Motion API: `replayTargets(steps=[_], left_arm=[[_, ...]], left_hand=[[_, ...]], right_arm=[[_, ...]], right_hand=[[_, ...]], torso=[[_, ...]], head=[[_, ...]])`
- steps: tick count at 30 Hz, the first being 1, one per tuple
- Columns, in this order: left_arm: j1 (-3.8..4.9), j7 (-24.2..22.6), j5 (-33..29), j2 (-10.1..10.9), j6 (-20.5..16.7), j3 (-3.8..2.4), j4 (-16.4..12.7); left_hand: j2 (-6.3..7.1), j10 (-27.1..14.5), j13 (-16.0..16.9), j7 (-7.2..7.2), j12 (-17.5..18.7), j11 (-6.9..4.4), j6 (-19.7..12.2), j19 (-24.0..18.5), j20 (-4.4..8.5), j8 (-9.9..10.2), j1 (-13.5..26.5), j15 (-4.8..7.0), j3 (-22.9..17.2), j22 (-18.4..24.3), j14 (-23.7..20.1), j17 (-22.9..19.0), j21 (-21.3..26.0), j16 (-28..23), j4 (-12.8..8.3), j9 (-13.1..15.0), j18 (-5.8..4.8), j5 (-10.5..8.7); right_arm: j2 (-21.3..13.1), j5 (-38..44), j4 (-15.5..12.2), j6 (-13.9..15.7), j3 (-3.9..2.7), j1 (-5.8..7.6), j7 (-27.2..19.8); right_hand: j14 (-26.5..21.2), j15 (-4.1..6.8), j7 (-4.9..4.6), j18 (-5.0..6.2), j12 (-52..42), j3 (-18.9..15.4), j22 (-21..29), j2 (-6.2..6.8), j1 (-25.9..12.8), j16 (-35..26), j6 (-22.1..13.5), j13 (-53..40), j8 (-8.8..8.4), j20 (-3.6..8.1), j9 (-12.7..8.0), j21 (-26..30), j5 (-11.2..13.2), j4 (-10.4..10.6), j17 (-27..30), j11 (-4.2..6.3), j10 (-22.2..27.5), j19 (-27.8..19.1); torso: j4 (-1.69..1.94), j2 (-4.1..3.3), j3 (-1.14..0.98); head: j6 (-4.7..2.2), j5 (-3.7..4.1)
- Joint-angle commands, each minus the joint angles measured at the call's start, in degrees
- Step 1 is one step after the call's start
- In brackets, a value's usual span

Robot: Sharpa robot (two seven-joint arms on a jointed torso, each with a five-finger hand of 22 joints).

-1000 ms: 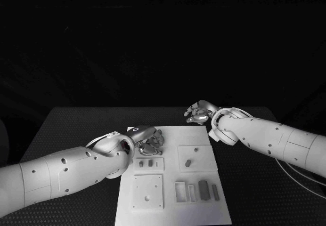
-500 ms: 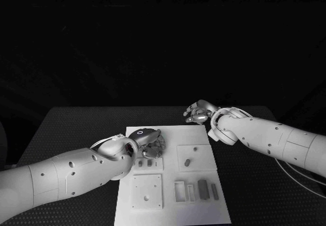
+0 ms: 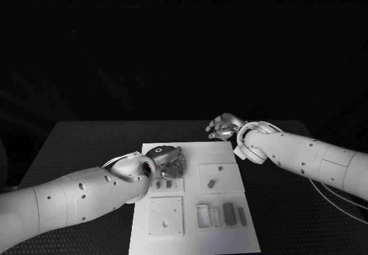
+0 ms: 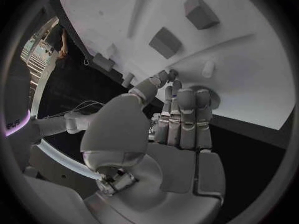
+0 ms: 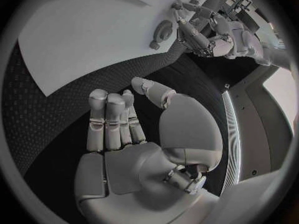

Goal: Assemble the parts on the task board

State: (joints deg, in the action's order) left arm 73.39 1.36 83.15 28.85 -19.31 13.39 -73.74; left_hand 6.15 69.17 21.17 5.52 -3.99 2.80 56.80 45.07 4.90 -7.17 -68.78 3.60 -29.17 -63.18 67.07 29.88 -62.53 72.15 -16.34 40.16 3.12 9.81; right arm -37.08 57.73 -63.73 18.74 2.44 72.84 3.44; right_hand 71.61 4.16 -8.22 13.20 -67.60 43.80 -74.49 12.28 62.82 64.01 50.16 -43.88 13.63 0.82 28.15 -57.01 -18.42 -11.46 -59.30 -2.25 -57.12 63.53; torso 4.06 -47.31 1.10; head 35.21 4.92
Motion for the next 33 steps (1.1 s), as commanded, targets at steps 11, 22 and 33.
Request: replayTargets(steps=[11, 22, 33], left_arm=[[-0.04, 0.8, 0.98, -0.56, 0.76, -0.04, 0.79], [-0.28, 1.36, 2.2, -1.04, 3.89, -0.03, 1.01], [-0.28, 2.05, 3.11, -1.32, 4.81, -0.03, 1.32]], left_hand=[[-0.41, -1.51, -0.39, 0.33, 0.3, 0.49, -0.02, 0.7, 4.07, -0.38, -0.56, -0.39, -0.92, -0.18, 0.58, 0.0, -0.18, 0.45, -0.06, -0.23, 0.97, 0.08], [-0.3, -1.52, -0.47, 0.47, 0.09, 0.85, 0.54, 0.79, 3.68, -0.81, -0.65, -0.75, -1.08, -0.38, 0.71, 0.07, -0.2, 0.85, -0.11, -0.26, 1.22, -0.12], [-0.6, 0.38, -0.04, 1.12, -0.57, 0.78, 1.38, 0.84, 3.55, -1.34, -0.47, -0.7, -1.08, -0.84, 0.91, 0.36, -0.39, 1.84, -0.13, -0.46, 1.51, -0.51]], right_arm=[[-0.02, -0.02, -0.11, -0.58, -0.02, -0.03, -0.53], [-0.12, -0.02, -0.19, -0.72, -0.02, -0.03, -0.52], [-0.1, -0.02, -0.25, -0.62, -0.02, -0.03, -0.53]], right_hand=[[-0.51, -0.04, -0.46, 1.8, -0.22, 0.2, -0.07, -0.16, -0.29, 0.34, -0.16, 0.12, 0.21, 0.4, -0.09, 0.25, -0.38, 0.28, 0.07, 0.09, 0.11, 0.15], [-0.51, -0.03, -0.45, 1.8, -0.24, 0.21, -0.08, -0.17, -0.29, 0.36, -0.16, 0.14, 0.21, 0.41, -0.09, 0.25, -0.39, 0.3, 0.08, 0.09, 0.11, 0.16], [-0.5, -0.03, -0.45, 1.8, -0.26, 0.2, -0.09, -0.17, -0.33, 0.37, -0.15, 0.16, 0.22, 0.41, -0.09, 0.25, -0.37, 0.33, 0.08, 0.09, 0.1, 0.18]], torso=[[0.0, 0.0, 0.0], [-0.04, -0.04, -0.01], [0.0, -0.02, 0.0]], head=[[0.11, 0.06], [0.27, 0.15], [0.37, 0.2]])
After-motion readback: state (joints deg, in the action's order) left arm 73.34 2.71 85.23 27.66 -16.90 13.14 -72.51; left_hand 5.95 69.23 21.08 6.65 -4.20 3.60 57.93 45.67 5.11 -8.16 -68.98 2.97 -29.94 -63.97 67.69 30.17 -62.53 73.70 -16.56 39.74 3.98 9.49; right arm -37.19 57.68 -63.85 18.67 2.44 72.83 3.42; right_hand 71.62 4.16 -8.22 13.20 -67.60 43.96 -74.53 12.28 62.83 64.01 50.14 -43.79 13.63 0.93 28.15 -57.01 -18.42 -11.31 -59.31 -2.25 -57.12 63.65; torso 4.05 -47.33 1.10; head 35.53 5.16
